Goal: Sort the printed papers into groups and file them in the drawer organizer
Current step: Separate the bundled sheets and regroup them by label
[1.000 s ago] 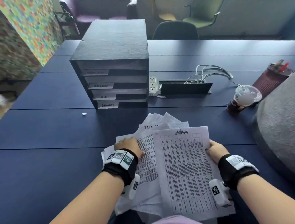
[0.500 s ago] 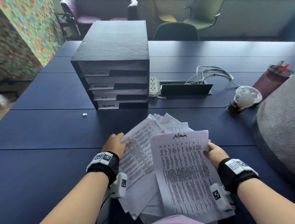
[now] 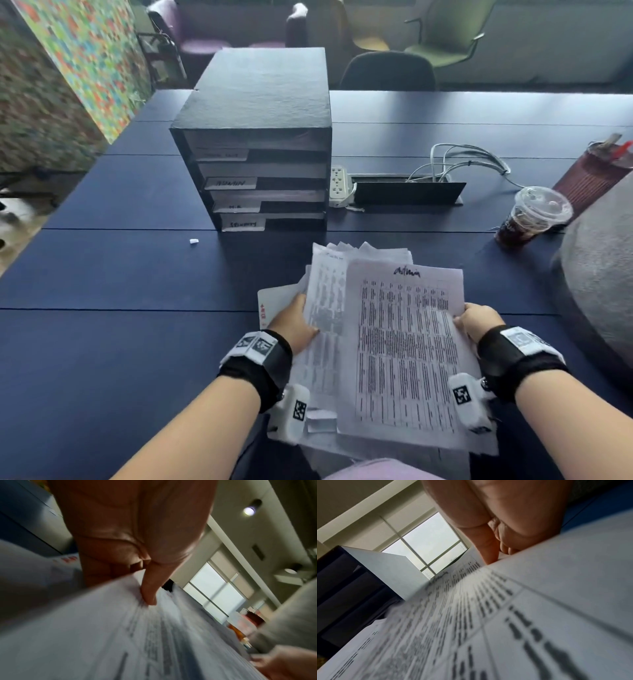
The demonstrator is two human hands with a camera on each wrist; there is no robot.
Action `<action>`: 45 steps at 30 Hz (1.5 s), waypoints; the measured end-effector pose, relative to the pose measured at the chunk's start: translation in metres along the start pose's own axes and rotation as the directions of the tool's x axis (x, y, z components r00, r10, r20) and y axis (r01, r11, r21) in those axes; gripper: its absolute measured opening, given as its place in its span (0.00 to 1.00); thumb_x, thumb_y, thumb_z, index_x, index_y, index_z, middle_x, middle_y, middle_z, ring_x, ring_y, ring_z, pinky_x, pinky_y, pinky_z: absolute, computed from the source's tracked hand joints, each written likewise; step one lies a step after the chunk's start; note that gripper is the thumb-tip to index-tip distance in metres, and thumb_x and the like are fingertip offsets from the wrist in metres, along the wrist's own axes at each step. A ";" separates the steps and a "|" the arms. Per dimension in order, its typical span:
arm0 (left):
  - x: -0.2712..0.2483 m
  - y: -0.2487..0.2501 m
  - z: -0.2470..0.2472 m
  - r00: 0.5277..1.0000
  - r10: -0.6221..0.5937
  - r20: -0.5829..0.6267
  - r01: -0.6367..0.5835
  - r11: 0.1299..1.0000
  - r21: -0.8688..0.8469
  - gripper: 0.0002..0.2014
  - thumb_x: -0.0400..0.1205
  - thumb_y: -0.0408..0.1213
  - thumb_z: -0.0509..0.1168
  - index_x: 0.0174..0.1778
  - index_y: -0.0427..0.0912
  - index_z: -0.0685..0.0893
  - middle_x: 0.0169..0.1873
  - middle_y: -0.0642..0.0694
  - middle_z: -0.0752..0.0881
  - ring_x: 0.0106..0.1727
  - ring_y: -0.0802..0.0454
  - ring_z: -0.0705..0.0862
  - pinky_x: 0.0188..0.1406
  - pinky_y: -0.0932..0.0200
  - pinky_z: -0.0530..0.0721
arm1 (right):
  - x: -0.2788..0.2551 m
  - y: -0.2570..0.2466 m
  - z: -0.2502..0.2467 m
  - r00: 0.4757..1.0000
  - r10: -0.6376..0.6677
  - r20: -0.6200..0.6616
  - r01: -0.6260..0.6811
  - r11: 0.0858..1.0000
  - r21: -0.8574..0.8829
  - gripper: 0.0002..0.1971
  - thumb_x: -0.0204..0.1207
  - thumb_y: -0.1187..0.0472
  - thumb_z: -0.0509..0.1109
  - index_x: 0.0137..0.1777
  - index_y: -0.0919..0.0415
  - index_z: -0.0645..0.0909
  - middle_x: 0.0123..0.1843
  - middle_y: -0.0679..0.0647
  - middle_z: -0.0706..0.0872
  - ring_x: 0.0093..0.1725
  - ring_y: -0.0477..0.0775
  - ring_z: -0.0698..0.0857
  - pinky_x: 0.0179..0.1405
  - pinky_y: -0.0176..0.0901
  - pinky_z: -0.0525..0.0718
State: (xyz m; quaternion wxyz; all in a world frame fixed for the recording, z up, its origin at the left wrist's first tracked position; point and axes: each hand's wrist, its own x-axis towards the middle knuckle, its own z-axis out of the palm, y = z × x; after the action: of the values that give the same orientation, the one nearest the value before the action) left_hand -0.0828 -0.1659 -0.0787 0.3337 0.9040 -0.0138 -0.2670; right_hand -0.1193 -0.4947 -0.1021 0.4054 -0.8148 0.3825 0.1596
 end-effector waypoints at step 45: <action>0.014 0.010 0.008 0.892 0.240 -0.384 -0.292 0.953 -0.082 0.07 0.78 0.33 0.68 0.50 0.47 0.86 0.54 0.48 0.82 0.57 0.48 0.80 0.54 0.63 0.74 | -0.013 0.014 0.026 0.986 -0.004 0.168 -0.103 0.778 0.620 0.18 0.76 0.83 0.53 0.46 0.66 0.82 0.32 0.61 0.89 0.40 0.64 0.84 0.50 0.59 0.82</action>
State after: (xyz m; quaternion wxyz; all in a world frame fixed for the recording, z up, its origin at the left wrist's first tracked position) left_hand -0.0734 -0.1817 -0.0843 0.4249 0.9024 -0.0561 -0.0440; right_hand -0.1373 -0.4733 -0.1185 0.6781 -0.6078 0.4013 0.0987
